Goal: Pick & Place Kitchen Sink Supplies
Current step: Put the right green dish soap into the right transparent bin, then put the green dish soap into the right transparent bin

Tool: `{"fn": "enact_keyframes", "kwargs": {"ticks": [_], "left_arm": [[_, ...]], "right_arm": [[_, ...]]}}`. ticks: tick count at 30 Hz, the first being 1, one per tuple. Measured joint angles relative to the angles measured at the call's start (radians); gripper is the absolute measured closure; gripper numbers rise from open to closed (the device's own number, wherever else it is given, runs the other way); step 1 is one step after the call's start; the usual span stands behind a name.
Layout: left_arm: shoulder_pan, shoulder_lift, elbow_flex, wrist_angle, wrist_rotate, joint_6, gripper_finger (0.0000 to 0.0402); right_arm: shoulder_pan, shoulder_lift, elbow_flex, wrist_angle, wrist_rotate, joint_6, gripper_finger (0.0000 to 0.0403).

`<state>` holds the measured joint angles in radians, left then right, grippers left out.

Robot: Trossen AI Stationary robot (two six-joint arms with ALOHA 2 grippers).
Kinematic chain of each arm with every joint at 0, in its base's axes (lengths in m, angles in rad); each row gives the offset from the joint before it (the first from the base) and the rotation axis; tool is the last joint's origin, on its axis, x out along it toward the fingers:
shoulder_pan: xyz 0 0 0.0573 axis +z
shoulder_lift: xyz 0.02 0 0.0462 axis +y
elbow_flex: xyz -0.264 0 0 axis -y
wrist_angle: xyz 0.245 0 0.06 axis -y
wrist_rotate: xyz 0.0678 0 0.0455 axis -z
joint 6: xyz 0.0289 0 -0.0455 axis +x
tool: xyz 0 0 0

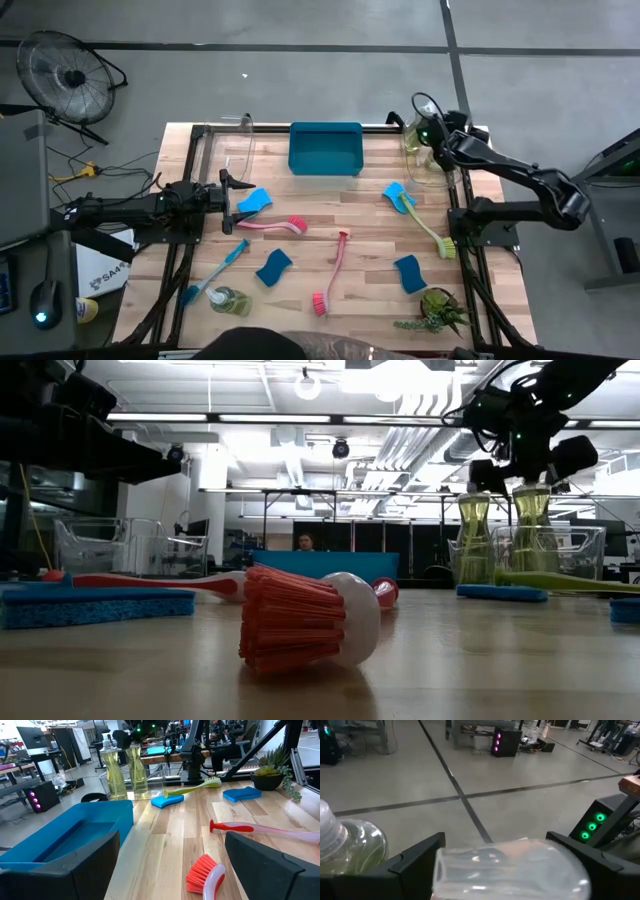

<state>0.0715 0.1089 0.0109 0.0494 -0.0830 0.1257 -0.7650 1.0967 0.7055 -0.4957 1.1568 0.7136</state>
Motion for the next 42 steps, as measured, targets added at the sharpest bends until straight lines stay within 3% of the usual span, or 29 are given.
{"fn": "enact_keyframes", "kwargs": {"ticks": [16,26,34,37,42], "left_arm": [[0.000,0.000,0.000,0.000,0.000,0.000,0.0046],[0.000,0.000,0.000,0.000,0.000,0.000,0.0046],[0.000,0.000,0.000,0.000,0.000,0.000,0.0046],[0.000,0.000,0.000,0.000,0.000,0.000,0.0046],[0.000,0.000,0.000,0.000,0.000,0.000,0.0046]], "right_arm": [[0.004,-0.189,0.000,0.000,-0.052,-0.066,0.0063],[0.109,-0.323,0.000,0.000,-0.145,-0.125,0.0063],[0.180,-0.446,0.000,-0.020,-0.078,-0.277,0.0063],[0.226,-0.486,0.000,-0.026,-0.149,-0.350,0.0063],[0.332,-0.551,0.000,-0.074,-0.409,-0.382,0.0063]]}}
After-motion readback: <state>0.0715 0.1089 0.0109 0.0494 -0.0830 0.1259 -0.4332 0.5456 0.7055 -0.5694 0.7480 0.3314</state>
